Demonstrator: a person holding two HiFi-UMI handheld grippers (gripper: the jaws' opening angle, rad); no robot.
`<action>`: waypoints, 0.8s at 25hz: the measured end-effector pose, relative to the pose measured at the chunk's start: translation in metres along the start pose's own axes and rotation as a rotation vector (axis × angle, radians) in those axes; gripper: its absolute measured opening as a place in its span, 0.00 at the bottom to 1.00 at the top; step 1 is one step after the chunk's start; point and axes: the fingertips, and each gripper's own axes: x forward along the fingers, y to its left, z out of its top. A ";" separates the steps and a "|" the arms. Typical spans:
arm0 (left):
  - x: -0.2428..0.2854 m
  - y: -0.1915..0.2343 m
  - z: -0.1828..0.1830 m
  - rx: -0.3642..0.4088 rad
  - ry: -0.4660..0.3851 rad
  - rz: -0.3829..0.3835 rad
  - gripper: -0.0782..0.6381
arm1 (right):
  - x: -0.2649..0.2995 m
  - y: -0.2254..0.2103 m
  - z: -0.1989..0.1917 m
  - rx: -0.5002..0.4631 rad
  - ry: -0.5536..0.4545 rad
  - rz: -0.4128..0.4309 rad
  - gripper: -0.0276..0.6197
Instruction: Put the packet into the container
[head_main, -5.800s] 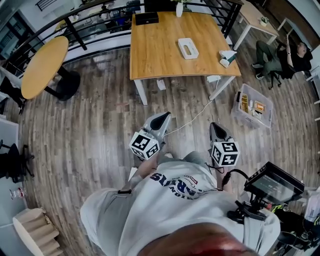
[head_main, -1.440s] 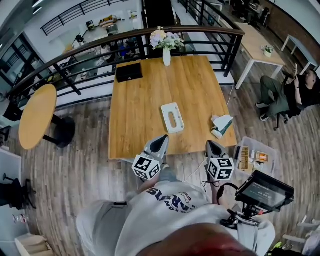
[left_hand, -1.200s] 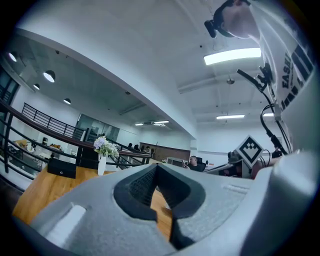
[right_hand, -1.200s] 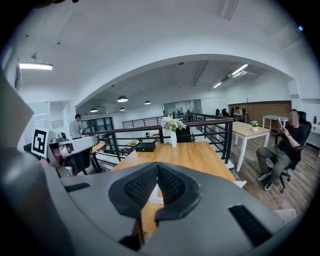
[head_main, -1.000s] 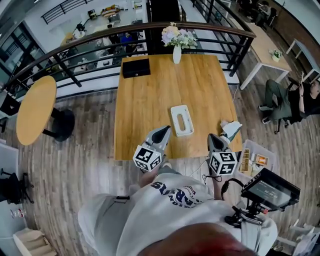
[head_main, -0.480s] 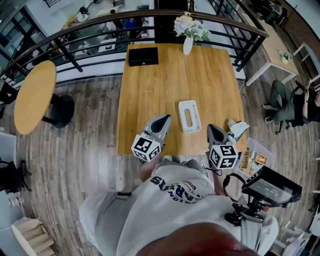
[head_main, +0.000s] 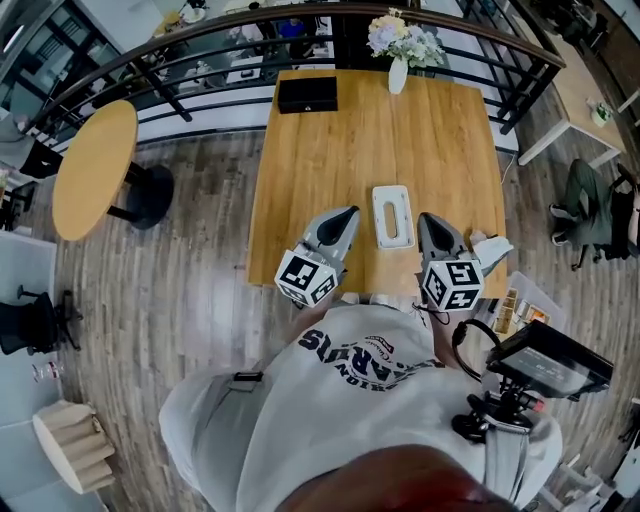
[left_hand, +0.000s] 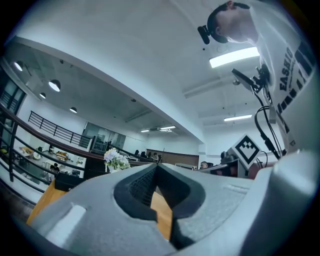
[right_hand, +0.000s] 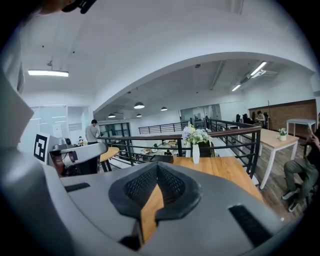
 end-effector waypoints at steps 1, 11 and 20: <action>0.000 -0.002 0.001 0.003 -0.005 0.003 0.10 | 0.002 0.001 0.004 -0.004 -0.015 0.008 0.05; 0.006 -0.009 -0.010 0.025 -0.009 0.004 0.10 | 0.002 -0.015 0.028 -0.057 -0.130 -0.003 0.11; 0.021 -0.013 -0.015 0.030 0.024 -0.016 0.10 | 0.013 -0.031 0.048 -0.097 -0.149 -0.051 0.95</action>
